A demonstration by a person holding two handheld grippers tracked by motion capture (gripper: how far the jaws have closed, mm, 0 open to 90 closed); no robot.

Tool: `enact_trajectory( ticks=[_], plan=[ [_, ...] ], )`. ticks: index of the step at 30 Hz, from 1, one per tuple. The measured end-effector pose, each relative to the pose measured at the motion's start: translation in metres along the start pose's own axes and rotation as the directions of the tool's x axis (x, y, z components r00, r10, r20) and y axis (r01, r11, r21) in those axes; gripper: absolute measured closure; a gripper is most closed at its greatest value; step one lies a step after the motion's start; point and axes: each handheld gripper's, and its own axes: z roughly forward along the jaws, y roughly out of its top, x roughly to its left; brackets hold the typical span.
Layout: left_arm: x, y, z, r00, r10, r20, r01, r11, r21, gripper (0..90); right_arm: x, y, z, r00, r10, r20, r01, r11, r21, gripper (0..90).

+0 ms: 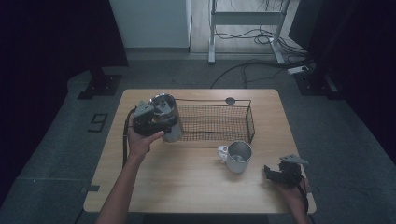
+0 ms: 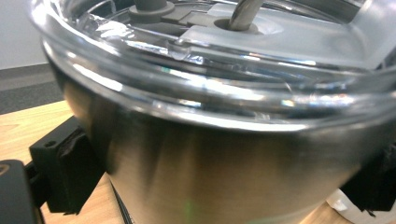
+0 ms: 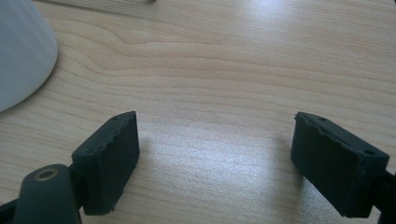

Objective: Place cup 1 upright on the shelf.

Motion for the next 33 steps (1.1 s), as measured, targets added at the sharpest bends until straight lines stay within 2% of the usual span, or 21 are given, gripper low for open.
enact_trajectory(
  ticks=[7, 21, 33],
  plan=[
    [-0.001, 0.006, 0.007, 1.0, 0.008, 0.002, -0.008, 1.0, -0.005, 4.1, 0.0, 0.0, 0.0, 1.0, -0.002, 0.001, 0.002, 1.0, 0.0, 15.1],
    [-0.002, 0.017, 0.018, 0.9999, -0.011, 0.004, 0.011, 0.9999, -0.01, 4.1, 0.0, 0.0, 0.0, 1.0, -0.002, 0.0, 0.002, 1.0, 0.001, 15.0],
    [-0.001, 0.023, 0.029, 0.9996, -0.023, -0.013, 0.023, 0.9997, -0.005, 4.1, 0.0, 0.0, 0.001, 1.0, -0.001, 0.001, 0.001, 1.0, -0.002, 15.0]
  ],
)
